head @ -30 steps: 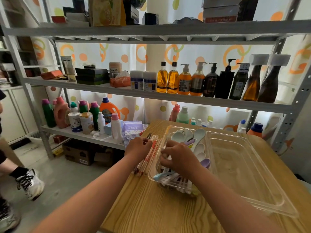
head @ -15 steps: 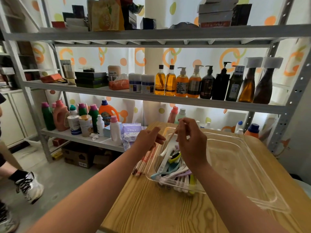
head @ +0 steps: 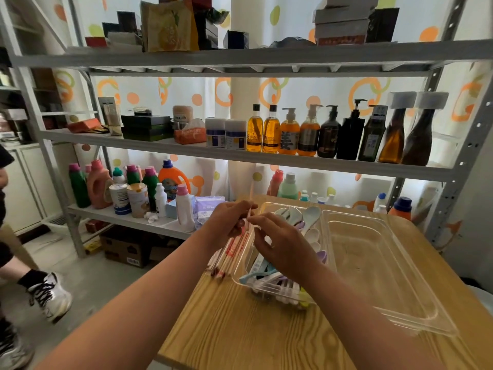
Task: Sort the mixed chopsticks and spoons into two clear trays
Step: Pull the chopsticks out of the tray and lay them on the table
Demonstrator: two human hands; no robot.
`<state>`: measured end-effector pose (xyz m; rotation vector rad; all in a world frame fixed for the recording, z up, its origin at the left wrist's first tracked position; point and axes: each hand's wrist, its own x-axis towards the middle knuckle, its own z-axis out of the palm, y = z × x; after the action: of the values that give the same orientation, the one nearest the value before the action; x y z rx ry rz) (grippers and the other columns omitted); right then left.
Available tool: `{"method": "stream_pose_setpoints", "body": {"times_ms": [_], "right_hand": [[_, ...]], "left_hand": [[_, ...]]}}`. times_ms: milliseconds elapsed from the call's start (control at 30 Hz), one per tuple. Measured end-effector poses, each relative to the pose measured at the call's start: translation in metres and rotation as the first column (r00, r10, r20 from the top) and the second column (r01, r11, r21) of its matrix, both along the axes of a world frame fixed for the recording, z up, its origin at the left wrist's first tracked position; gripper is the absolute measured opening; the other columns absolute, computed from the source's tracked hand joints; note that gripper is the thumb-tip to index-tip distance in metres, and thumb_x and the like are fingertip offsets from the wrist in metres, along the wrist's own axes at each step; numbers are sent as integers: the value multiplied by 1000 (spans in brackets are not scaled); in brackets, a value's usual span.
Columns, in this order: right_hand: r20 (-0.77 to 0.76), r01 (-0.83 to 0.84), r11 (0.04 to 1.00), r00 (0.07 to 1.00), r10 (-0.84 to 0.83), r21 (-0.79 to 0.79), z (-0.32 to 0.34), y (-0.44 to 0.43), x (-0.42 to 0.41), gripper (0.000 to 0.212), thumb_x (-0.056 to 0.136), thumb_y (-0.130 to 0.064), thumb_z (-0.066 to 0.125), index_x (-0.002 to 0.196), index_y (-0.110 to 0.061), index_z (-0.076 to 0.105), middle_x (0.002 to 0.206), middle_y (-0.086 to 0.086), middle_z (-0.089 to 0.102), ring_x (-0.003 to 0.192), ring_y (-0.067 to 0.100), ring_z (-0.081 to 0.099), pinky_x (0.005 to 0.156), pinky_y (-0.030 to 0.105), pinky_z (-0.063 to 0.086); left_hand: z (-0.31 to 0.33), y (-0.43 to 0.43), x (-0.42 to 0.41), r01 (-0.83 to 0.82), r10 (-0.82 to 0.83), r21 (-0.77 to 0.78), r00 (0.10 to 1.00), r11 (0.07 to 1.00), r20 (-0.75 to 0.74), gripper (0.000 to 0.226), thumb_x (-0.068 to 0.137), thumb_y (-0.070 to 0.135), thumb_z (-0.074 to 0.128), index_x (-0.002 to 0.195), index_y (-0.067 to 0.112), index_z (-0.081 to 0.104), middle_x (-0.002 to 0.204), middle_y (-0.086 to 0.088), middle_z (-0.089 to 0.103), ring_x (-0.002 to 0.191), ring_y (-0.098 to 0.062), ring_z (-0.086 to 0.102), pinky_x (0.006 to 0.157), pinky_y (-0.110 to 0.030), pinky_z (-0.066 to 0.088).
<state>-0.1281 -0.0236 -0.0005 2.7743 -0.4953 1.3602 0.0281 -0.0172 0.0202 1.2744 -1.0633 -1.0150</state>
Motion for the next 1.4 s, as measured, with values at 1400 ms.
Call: {"method": "stream_pose_setpoints", "body": {"times_ms": [1400], "right_hand": [[-240, 510, 785, 859, -452, 351, -5, -22, -35, 19, 90, -29, 55, 91, -19, 72, 90, -2, 68, 84, 12, 56, 79, 33, 46]], "left_hand": [[-61, -20, 33, -416, 88, 113, 434, 902, 897, 38, 87, 53, 57, 79, 17, 65, 77, 1, 63, 77, -16, 61, 65, -29, 46]]}}
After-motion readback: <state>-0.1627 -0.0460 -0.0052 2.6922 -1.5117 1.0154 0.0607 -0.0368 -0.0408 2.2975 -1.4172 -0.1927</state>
